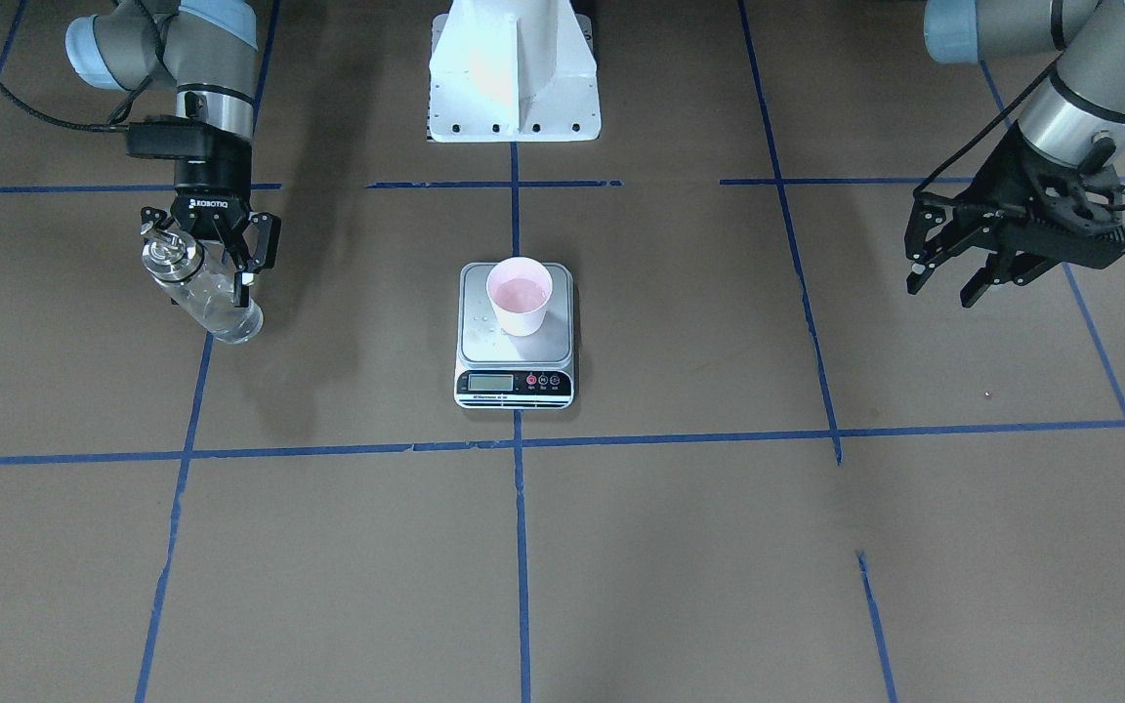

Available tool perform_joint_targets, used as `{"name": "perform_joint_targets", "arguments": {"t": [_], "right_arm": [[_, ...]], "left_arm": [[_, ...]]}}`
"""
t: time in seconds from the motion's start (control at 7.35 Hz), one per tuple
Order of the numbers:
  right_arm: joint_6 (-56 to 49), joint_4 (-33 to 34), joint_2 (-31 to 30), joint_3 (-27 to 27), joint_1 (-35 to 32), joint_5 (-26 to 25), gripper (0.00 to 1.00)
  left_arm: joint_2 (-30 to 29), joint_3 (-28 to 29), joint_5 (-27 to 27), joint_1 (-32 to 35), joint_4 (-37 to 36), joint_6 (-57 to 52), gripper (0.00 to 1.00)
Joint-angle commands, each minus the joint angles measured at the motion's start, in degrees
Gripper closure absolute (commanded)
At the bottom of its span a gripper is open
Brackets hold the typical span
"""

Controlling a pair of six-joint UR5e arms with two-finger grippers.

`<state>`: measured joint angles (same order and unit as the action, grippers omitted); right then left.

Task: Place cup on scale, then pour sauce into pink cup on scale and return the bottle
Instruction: 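Turn the bottle upright and move it away from the cup, then lower the bottle to its original spot with the right gripper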

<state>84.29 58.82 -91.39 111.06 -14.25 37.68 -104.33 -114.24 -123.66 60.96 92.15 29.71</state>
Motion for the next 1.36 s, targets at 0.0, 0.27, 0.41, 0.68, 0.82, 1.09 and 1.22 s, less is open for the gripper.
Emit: {"name": "perform_joint_targets", "arguments": {"t": [0.0,0.27,0.41,0.68,0.82,1.09,1.22], "right_arm": [[2.5,-2.5,0.2,-3.2,0.1,1.2,1.00],[2.4,-2.4,0.0,-4.8,0.1,0.7,1.00],[2.3,-2.4,0.1,-6.0,0.1,0.6,1.00],[2.1,-2.4,0.0,-6.8,0.1,0.0,1.00],[2.1,-2.4,0.2,-6.8,0.1,-0.1,1.00],[1.8,-2.3,-0.2,-7.5,0.1,-1.5,0.01],[1.7,-2.4,-0.2,-8.2,0.2,-2.5,0.00]], "left_arm": [[0.0,-0.2,0.0,0.0,0.0,0.0,0.41],[0.0,-0.2,0.0,0.0,0.0,0.0,0.40],[0.0,-0.2,-0.3,0.0,0.0,0.0,0.40],[0.0,-0.3,-0.3,0.0,0.0,0.0,0.40],[0.0,-0.2,-0.3,0.0,0.0,0.0,0.40],[0.0,-1.5,-0.3,0.0,-1.3,0.0,0.39],[0.0,-2.5,-0.3,0.0,-2.6,0.0,0.39]]}}
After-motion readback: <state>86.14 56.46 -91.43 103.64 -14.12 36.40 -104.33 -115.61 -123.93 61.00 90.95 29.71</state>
